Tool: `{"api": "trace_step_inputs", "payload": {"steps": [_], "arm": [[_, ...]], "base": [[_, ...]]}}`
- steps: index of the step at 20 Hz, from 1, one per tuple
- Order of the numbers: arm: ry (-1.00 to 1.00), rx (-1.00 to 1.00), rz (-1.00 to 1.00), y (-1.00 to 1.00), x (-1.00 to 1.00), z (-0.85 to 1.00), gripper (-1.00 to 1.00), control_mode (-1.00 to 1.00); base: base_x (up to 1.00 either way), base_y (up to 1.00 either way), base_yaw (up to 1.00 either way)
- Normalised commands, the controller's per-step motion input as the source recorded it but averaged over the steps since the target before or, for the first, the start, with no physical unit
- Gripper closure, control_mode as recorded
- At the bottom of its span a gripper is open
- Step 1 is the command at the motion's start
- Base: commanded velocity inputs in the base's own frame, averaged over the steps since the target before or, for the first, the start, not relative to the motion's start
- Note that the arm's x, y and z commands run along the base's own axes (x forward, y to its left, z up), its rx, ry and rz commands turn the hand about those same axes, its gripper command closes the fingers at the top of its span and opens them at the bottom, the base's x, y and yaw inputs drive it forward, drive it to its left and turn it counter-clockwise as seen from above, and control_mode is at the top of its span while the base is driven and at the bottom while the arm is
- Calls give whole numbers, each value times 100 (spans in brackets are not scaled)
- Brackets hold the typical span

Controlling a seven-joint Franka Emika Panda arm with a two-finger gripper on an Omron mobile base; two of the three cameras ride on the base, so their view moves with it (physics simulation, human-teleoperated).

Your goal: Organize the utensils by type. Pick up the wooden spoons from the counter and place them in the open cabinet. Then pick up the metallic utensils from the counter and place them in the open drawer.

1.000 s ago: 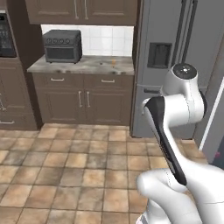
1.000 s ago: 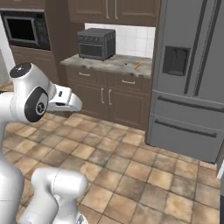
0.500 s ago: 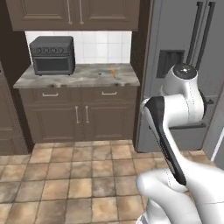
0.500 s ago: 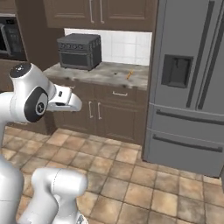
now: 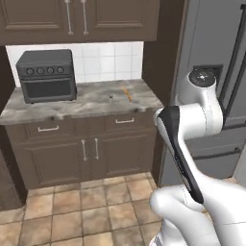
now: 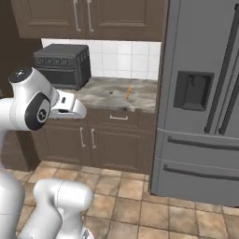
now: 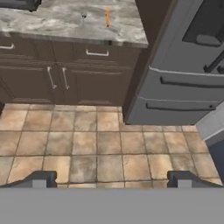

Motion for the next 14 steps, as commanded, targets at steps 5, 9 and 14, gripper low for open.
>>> {"api": "trace_step_inputs", "payload": {"steps": [5, 9, 14], "arm": [[0, 0, 0, 0, 0, 0, -100, 100], [0, 0, 0, 0, 0, 0, -100, 100], [0, 0, 0, 0, 0, 0, -100, 100]], "base": [[100, 52, -31], [100, 52, -18], [90, -1, 6]]}}
